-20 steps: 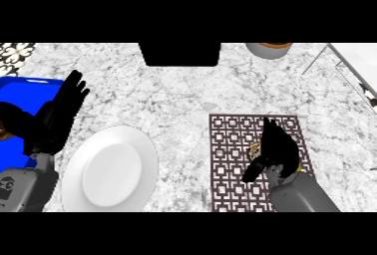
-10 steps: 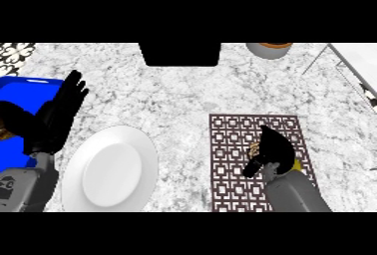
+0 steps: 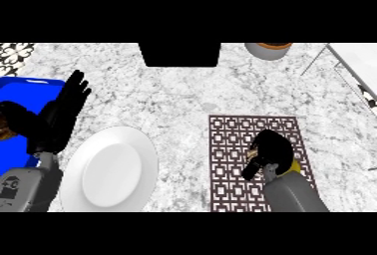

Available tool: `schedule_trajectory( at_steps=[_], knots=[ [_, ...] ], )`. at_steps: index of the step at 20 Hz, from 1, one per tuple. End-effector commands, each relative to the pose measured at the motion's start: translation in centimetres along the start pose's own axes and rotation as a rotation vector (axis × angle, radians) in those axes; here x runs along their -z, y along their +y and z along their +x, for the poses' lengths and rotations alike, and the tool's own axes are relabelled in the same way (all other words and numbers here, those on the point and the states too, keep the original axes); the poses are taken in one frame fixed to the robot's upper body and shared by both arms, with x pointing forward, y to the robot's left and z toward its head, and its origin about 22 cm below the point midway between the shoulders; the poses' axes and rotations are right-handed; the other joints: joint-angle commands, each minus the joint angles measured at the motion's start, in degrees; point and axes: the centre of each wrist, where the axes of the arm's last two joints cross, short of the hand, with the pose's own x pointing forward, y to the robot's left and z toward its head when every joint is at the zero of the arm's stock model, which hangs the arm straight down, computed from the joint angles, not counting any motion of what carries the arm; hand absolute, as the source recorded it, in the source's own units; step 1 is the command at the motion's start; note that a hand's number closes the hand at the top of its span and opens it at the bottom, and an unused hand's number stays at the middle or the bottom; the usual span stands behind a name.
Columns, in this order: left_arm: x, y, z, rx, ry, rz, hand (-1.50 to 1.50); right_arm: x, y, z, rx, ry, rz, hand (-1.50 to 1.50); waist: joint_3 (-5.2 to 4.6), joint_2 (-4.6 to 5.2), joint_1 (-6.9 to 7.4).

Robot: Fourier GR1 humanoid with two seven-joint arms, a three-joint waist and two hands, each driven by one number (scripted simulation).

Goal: Pick the cupcake from the placemat and place it in the tiered shelf

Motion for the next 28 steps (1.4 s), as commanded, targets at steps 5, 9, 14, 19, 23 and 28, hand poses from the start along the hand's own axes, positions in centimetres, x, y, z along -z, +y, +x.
schedule_trajectory(
  at_steps=[5,9,14,19,23,28],
  knots=[
    [0.6,0.4,0.4,0.001,-0.007,0.004,0.00,-5.6,4.2,2.0,-0.232,-0.581,0.061,1.50,0.37,0.40,0.72],
    [0.0,0.8,0.1,0.003,-0.005,0.001,0.00,-7.7,3.4,0.0,-0.159,-0.660,0.004,1.50,0.33,0.21,-0.33],
    [0.9,0.4,-0.9,-0.004,0.009,0.006,0.00,-10.9,-0.6,-0.4,0.065,-0.738,-0.098,1.50,0.29,0.31,-1.21],
    [-0.5,1.0,-1.1,-0.001,-0.001,0.034,0.00,-13.5,-5.3,-1.5,0.388,-0.792,-0.279,1.50,0.32,0.05,-1.08],
    [1.1,-0.2,0.4,-0.003,0.008,0.021,0.00,-15.6,-10.4,-2.9,0.493,-0.784,-0.432,1.50,0.29,0.26,-1.40],
    [-0.1,0.0,-0.5,-0.019,0.005,0.007,0.00,-18.0,-15.4,-6.3,0.548,-0.707,-0.503,1.50,0.28,0.27,-0.49]
  ],
)
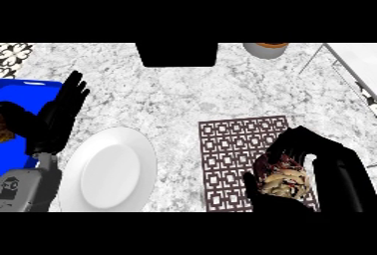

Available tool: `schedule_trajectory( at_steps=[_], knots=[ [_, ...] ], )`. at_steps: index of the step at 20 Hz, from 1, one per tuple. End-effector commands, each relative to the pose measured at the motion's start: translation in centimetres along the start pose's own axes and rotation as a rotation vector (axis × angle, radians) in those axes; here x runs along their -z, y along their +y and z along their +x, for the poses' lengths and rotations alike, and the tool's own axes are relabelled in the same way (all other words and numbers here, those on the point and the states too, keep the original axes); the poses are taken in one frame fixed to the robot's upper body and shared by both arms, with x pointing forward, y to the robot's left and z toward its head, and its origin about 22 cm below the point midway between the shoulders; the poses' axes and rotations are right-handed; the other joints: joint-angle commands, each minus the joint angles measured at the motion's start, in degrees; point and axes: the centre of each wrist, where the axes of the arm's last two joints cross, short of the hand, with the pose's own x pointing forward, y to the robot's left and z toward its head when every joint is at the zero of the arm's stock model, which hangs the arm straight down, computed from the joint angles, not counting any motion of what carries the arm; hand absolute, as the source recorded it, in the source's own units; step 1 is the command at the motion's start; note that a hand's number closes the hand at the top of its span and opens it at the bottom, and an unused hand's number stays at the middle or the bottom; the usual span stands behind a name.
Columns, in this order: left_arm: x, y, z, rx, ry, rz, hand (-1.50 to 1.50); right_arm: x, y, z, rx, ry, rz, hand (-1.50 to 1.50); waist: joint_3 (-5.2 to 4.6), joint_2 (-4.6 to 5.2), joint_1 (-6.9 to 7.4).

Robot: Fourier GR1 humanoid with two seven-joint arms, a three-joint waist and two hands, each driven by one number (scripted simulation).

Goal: Pick the cupcake from the placemat and place it in the tiered shelf

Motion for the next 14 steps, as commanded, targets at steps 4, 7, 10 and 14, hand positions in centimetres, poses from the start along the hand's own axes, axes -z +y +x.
schedule_trajectory(
  at_steps=[4,7,10,14],
  knots=[
    [-0.4,-0.4,0.2,0.013,-0.008,-0.001,0.00,1.0,-8.2,1.3,-0.049,0.044,-0.193,1.50,-0.02,0.12,0.46],
    [-0.2,-0.9,0.6,-0.001,-0.012,-0.018,0.00,3.3,-8.7,1.4,-0.100,0.103,-0.230,1.50,-0.01,0.15,0.77],
    [1.0,-0.3,0.8,0.017,-0.014,0.007,0.00,4.6,-12.6,0.7,-0.071,0.145,-0.240,1.50,-0.01,0.16,0.41],
    [-0.4,-0.2,0.0,0.001,-0.004,-0.022,0.00,6.6,-16.6,-3.7,-0.114,0.225,-0.286,1.50,0.05,0.18,0.60]
  ],
)
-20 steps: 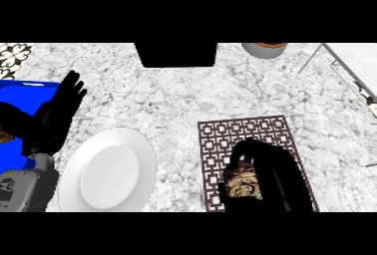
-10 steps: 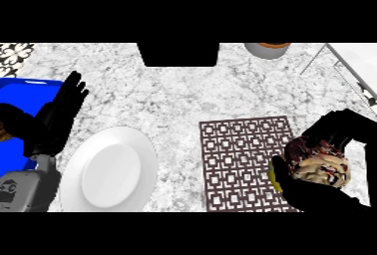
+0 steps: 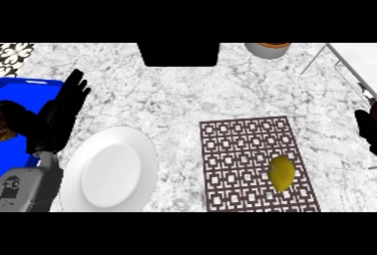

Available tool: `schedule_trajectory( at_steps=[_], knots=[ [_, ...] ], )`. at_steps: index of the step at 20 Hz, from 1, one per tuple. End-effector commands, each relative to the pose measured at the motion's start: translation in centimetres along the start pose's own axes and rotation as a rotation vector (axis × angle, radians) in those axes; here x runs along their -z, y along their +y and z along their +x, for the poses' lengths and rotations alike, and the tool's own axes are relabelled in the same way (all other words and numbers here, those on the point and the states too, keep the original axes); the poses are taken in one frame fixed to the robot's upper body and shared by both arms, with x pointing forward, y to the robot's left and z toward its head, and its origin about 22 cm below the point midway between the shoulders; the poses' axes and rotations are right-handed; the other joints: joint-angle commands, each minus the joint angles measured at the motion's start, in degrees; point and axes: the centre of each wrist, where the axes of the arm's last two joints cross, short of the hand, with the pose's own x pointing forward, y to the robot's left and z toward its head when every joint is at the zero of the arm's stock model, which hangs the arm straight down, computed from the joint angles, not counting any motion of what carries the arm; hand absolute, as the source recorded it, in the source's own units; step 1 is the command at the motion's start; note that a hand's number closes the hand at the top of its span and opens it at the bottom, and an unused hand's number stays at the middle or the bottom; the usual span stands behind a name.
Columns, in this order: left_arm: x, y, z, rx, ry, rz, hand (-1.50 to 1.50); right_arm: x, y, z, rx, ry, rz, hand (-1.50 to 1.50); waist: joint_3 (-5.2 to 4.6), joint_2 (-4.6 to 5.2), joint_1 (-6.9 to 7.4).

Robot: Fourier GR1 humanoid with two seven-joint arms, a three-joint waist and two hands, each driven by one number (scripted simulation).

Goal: Pick the cupcake from the placemat and place it in the tiered shelf

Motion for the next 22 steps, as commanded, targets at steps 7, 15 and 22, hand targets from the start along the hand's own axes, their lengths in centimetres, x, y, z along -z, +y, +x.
schedule_trajectory(
  at_steps=[7,15,22],
  knots=[
    [-0.1,0.5,0.9,-0.004,-0.009,-0.012,0.00,4.4,-5.1,-8.5,0.075,0.125,-0.090,1.50,0.05,0.07,0.07],
    [-0.1,0.9,-1.0,0.008,0.005,0.006,0.00,6.4,-7.9,-14.9,0.065,0.155,-0.113,1.50,0.02,0.07,0.03],
    [-0.7,-1.3,-0.4,0.004,0.000,-0.014,0.00,7.9,-7.2,-19.4,0.060,0.163,-0.118,1.50,0.02,0.07,0.32]
  ],
)
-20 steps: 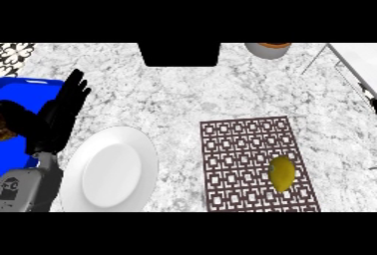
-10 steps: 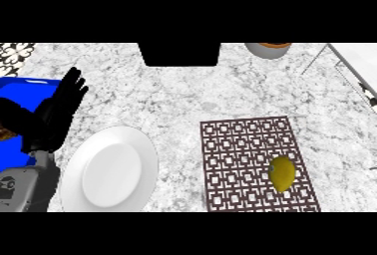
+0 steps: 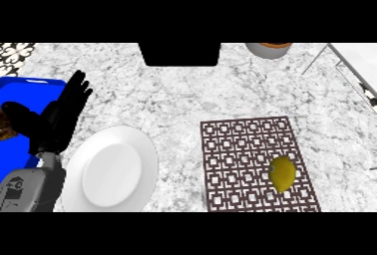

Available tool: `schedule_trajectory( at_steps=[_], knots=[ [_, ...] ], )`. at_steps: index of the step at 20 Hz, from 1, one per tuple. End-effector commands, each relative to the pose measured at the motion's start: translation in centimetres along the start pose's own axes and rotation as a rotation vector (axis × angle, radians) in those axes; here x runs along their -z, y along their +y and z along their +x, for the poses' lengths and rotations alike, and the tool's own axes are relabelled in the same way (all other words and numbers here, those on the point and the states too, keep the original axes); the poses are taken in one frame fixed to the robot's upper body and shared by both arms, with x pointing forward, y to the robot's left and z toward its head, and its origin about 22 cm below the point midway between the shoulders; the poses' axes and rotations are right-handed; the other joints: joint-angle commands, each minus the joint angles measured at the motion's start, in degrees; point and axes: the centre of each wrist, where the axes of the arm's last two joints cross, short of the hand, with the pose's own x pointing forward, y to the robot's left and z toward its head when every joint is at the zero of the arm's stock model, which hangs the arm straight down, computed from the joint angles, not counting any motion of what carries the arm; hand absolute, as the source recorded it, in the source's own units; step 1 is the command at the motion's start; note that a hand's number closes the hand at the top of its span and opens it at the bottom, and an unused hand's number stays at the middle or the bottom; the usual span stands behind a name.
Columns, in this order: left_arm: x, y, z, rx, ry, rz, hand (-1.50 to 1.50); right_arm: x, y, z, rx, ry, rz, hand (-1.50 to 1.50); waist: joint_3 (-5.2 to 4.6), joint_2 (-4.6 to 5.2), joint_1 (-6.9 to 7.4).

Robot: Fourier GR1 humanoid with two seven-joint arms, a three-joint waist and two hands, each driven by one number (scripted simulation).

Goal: Pick the cupcake from the placemat and place it in the tiered shelf

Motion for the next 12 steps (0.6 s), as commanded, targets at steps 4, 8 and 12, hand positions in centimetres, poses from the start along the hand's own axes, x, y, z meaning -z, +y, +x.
schedule_trajectory(
  at_steps=[4,8,12],
  knots=[
    [0.2,0.4,0.8,0.008,0.002,-0.002,0.00,0.4,-1.7,-3.1,0.027,-0.008,0.015,1.50,-0.03,-0.06,-0.15],
    [0.7,2.0,-1.2,-0.012,0.003,0.001,0.00,1.9,-0.7,-6.1,-0.011,0.006,-0.007,1.50,-0.02,0.07,0.04],
    [0.2,-0.2,1.3,-0.014,-0.003,0.005,0.00,2.9,0.1,-5.6,0.008,0.174,-0.099,1.50,-0.03,0.01,0.45]
  ],
)
